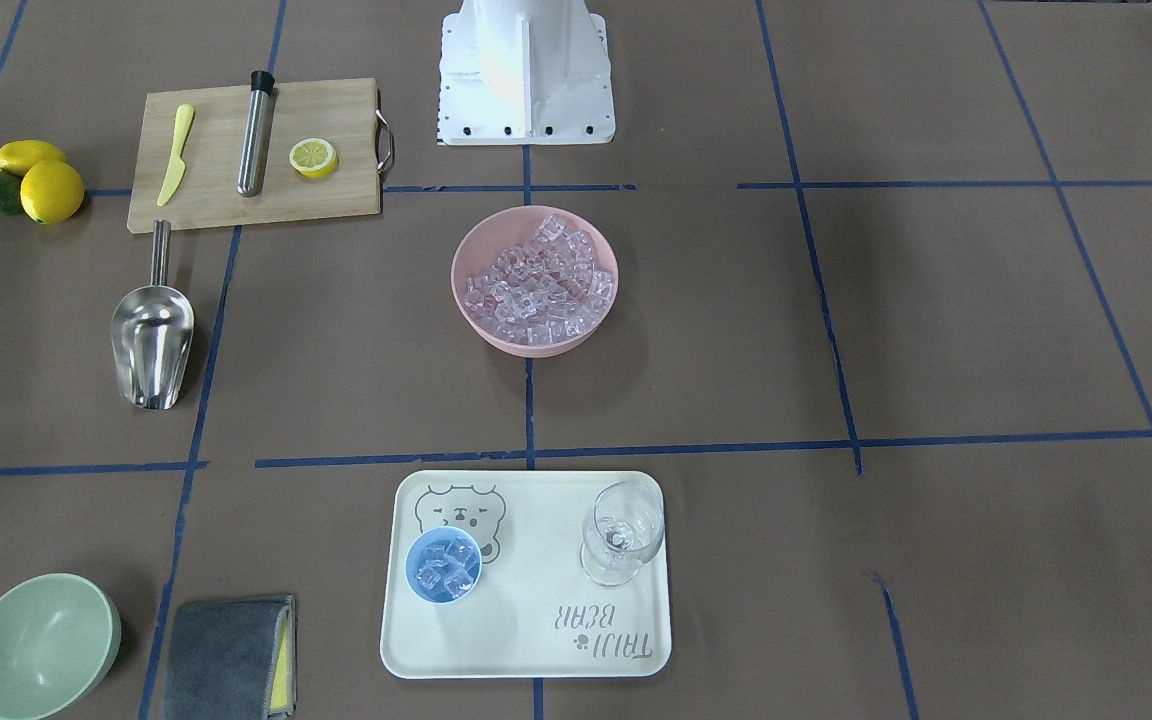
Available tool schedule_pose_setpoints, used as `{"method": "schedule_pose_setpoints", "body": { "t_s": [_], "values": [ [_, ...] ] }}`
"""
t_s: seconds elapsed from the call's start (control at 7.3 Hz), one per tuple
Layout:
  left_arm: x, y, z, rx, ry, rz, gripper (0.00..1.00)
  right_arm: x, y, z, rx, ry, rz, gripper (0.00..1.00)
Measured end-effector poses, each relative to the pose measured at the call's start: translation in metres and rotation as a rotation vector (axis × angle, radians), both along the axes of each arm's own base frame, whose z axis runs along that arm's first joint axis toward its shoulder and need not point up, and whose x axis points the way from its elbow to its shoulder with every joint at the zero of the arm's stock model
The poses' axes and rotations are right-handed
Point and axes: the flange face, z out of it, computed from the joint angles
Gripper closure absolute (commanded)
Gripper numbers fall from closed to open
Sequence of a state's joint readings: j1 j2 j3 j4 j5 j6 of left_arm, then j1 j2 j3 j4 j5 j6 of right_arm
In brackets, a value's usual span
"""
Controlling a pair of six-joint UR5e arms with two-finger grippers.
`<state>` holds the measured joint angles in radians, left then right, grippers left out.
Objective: Put ice in cup with scoop
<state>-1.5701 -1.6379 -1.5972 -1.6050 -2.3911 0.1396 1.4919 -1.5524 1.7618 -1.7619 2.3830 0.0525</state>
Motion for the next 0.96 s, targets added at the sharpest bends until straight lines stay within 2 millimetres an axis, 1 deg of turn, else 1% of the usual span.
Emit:
{"method": "schedule_pose_setpoints", "body": {
  "t_s": [0.55,0.96],
  "values": [
    [0.001,-0.001,-0.012,0.001,0.003,0.000,0.00,0.006,0.000,0.005,-0.003,0.078,0.014,0.00],
    [0.001,-0.003,-0.015,0.010,0.003,0.002,0.00,0.006,0.000,0.011,-0.024,0.079,0.021,0.00]
  ]
}}
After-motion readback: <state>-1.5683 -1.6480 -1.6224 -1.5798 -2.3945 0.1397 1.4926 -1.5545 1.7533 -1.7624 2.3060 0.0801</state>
